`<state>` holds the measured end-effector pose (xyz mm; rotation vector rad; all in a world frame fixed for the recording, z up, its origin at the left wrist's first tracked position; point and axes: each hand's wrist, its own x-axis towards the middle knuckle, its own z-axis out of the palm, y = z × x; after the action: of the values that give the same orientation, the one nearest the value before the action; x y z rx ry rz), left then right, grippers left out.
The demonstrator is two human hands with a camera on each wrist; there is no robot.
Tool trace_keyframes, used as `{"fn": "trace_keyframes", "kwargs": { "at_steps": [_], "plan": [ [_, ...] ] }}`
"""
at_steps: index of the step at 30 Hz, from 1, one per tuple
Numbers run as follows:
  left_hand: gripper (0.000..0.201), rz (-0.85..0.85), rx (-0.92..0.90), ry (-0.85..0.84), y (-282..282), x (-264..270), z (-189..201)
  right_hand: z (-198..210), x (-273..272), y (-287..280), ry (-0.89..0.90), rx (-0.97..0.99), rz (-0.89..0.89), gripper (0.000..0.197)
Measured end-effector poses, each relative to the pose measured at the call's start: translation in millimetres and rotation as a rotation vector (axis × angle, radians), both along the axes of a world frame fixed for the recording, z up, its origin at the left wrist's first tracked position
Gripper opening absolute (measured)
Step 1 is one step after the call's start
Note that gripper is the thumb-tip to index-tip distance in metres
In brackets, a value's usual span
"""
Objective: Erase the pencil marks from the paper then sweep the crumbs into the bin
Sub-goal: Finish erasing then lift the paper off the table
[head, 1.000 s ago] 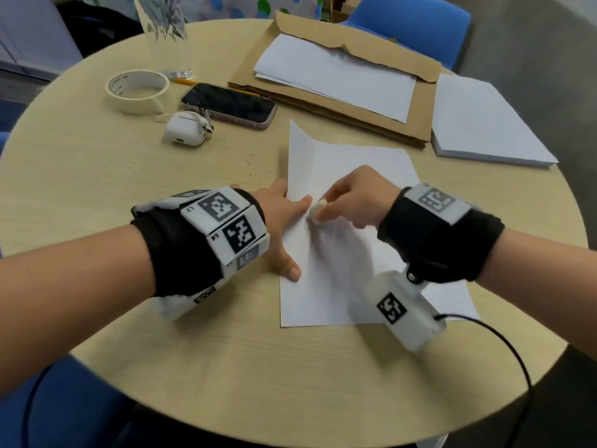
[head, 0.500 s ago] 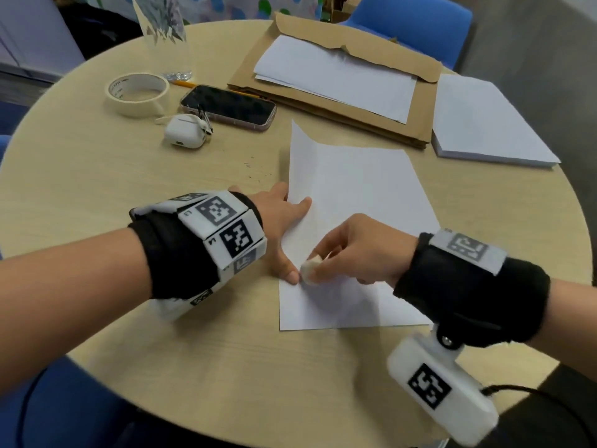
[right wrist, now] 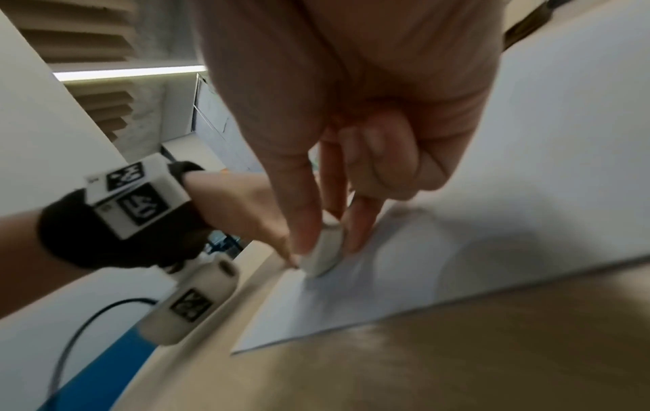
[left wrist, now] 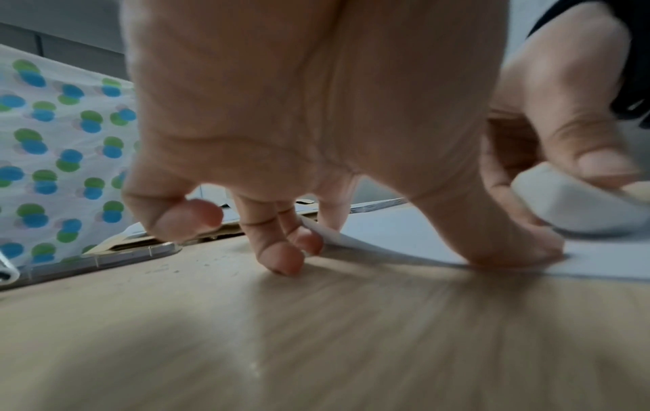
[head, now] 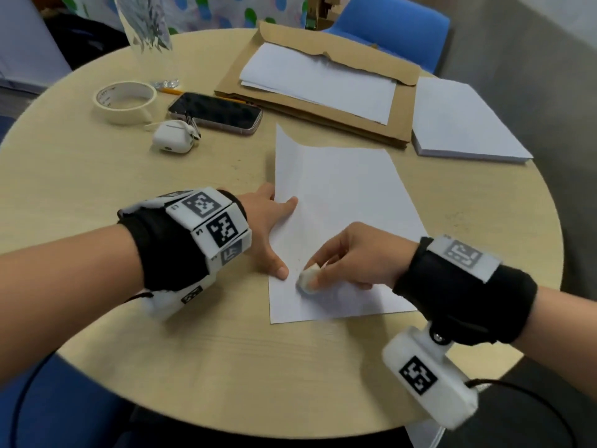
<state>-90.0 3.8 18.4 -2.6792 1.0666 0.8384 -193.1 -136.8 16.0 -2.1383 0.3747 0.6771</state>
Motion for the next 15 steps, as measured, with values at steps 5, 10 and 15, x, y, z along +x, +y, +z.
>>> {"fn": "trace_keyframes", "kwargs": {
  "at_steps": [5, 10, 15],
  "plan": [
    [0.089, 0.197, -0.287, 0.12, -8, 7, 2, -5, -4, -10, 0.034, 0.42, -0.393, 0.014],
    [0.097, 0.73, -0.784, 0.283, -22, 19, 3, -8, -8, -15, 0.026, 0.56, -0.386, 0.016],
    [0.041, 0.771, -0.994, 0.385, -24, 15, 3, 1, -5, -22, -0.168, 0.537, -0.368, 0.011]
  ]
}}
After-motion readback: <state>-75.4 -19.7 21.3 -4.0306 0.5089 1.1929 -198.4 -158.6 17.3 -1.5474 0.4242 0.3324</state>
